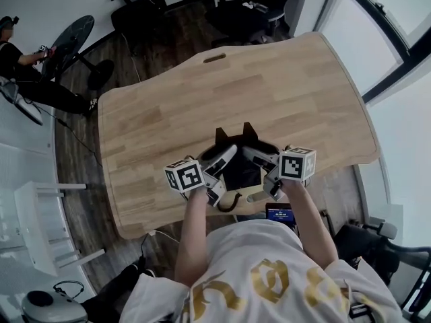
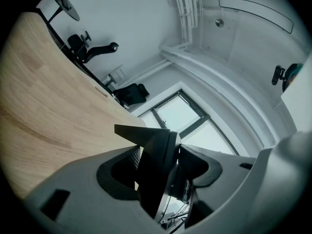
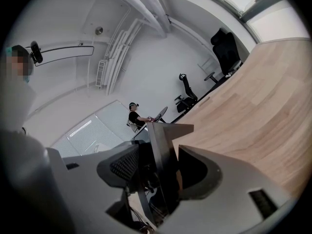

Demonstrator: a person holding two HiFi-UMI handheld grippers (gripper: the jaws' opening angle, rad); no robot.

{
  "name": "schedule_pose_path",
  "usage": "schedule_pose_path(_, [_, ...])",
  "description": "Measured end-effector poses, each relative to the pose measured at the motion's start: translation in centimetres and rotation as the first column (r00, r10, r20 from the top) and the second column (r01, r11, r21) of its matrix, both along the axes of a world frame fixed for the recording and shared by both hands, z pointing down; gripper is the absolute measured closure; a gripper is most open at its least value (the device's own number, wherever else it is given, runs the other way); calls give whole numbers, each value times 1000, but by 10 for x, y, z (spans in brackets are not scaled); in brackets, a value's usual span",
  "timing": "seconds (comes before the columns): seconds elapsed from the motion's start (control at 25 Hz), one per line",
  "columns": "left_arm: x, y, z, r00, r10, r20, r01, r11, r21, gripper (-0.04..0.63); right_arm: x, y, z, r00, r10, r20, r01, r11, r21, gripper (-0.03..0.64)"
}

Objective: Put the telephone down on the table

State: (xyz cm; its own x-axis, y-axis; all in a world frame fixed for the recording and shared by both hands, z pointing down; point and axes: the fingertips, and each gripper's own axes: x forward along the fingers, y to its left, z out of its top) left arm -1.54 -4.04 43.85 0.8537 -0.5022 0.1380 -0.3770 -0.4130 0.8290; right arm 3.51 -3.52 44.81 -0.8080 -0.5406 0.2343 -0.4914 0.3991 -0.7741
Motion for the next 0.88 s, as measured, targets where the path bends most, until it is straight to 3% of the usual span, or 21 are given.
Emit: schedule_pose_path(0.88, [-14, -38, 70, 998, -53, -15, 51, 989, -140, 356, -12, -39, 66, 999, -45, -27, 40, 989, -143, 379])
